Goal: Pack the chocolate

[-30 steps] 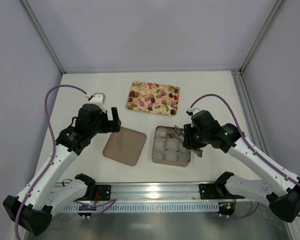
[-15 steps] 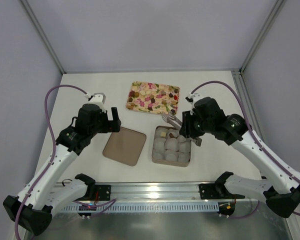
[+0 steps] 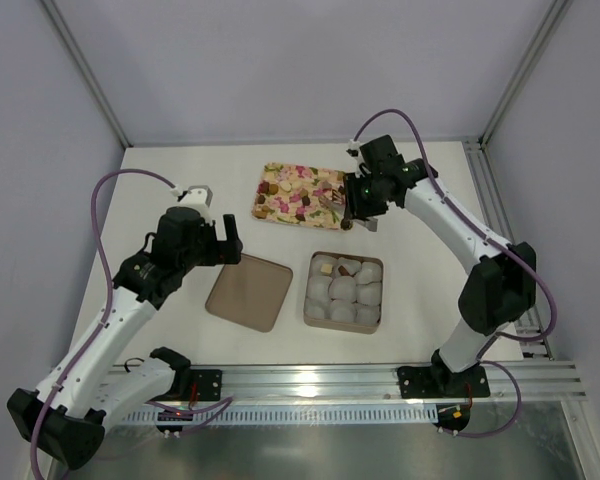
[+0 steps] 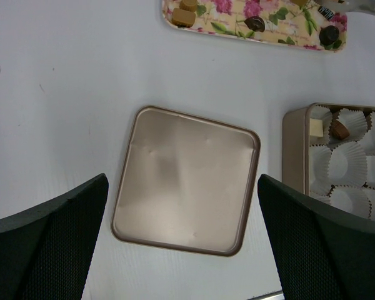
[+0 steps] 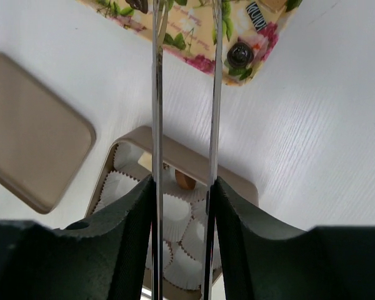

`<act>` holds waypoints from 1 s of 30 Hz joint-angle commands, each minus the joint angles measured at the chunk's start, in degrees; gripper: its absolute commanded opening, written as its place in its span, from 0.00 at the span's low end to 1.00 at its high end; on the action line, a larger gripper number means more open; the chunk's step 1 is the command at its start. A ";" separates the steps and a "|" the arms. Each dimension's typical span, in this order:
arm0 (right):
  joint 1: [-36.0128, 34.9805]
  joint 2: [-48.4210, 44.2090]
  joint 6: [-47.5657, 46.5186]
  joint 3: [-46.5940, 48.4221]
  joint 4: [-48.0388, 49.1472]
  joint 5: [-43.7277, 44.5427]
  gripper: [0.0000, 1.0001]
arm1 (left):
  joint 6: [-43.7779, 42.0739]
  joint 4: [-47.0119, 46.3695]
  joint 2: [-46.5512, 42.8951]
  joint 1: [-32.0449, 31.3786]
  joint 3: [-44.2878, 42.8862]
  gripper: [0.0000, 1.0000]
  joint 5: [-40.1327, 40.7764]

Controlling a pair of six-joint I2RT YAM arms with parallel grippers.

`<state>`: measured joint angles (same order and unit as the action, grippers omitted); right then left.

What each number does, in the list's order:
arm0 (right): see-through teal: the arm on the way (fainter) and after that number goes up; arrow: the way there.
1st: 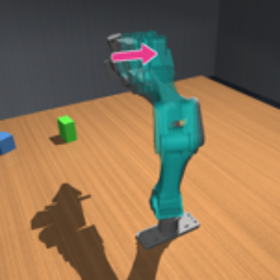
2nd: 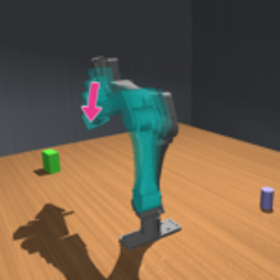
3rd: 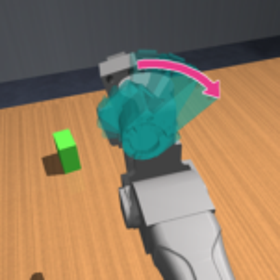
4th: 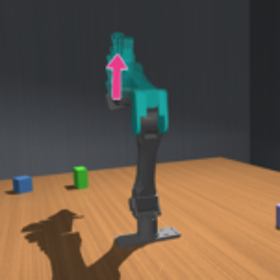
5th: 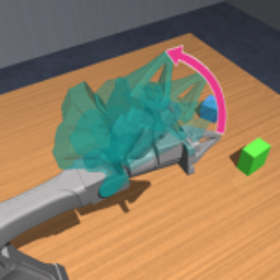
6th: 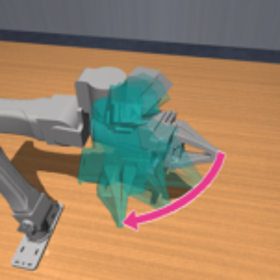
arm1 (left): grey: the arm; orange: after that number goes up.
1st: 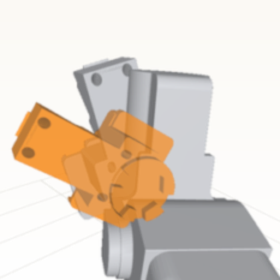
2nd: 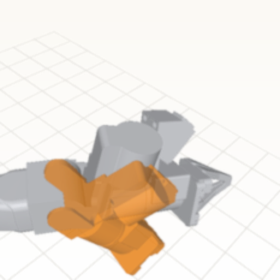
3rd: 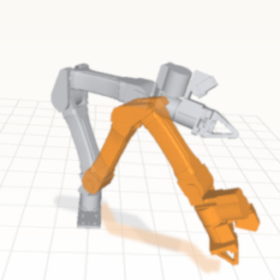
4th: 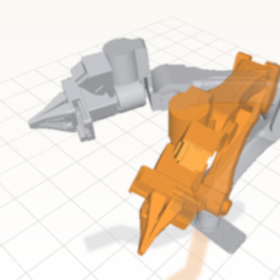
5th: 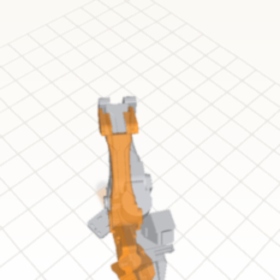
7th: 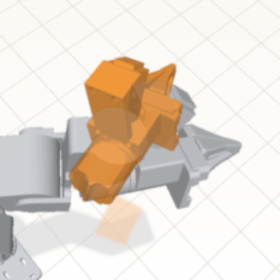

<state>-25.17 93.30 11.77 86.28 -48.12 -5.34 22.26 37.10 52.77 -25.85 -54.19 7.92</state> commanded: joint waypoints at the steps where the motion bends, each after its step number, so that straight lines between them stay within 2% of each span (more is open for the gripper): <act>1: 0.65 3.81 -2.89 5.73 0.92 -1.86 0.44 | -0.02 -0.72 0.14 0.18 -2.06 1.00 0.51; 10: 1.35 8.48 -3.07 7.50 0.75 1.21 0.46 | -0.02 -0.63 0.22 0.18 -2.06 1.00 0.16; 25: 3.02 14.81 -3.16 10.04 1.98 -0.63 0.45 | 0.15 -0.63 0.49 0.09 -1.97 1.00 0.08; 30: 3.02 14.72 -2.63 9.96 1.89 -1.86 0.36 | 0.24 -0.63 0.58 0.18 -1.97 1.00 0.16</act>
<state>-22.15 109.19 9.15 93.41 -47.59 -5.76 22.26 37.10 53.36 -25.85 -54.22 7.92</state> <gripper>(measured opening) 0.381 0.996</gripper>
